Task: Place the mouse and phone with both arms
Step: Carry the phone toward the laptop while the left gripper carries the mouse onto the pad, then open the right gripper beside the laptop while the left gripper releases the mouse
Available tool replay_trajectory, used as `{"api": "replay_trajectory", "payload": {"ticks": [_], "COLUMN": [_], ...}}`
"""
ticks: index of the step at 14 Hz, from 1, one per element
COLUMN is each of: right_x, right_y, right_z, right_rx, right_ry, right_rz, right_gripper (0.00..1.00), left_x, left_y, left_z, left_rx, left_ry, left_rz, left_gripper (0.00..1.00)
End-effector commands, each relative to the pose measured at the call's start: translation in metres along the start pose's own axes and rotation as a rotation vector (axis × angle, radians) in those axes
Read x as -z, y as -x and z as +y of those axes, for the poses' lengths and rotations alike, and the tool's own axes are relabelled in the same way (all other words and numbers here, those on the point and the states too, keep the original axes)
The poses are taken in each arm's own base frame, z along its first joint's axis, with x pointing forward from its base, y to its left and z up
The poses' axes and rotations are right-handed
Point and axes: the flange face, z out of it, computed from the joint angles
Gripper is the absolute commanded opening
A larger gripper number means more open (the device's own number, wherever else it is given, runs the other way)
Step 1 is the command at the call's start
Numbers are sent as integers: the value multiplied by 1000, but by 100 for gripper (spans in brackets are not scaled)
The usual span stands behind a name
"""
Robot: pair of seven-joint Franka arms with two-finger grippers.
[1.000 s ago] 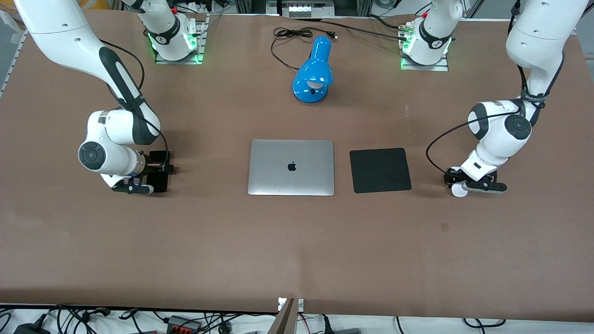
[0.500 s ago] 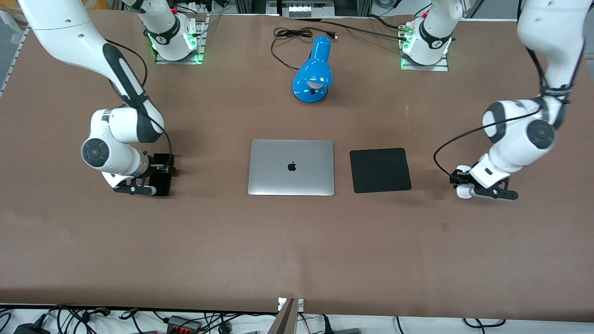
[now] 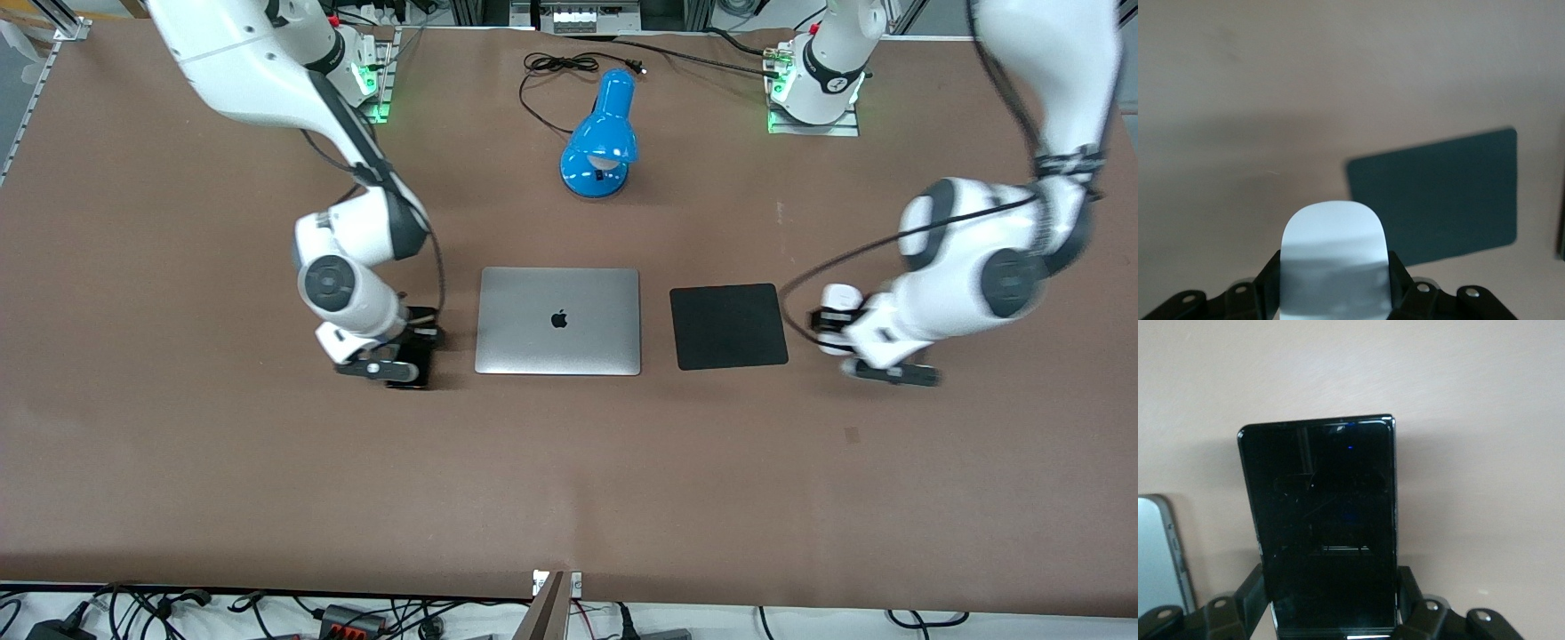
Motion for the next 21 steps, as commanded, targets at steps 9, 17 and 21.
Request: {"api": "replay_trajectory", "payload": {"ticks": [9, 17, 21], "right_x": [1, 245, 332], "right_y": [-13, -56, -57], "right_z": [-16, 98, 211], "right_rx": [13, -206, -243], "right_ry": [-34, -49, -4], "right_rz": [17, 96, -87], "right_gripper": [100, 100, 100], "left_x": [-115, -141, -124], "left_y": [13, 18, 16], "left_z": [86, 84, 81], "left_rx": [155, 158, 167], "left_ry": [-26, -24, -23], "left_rz": [140, 205, 227], "left_gripper": [31, 91, 100]}}
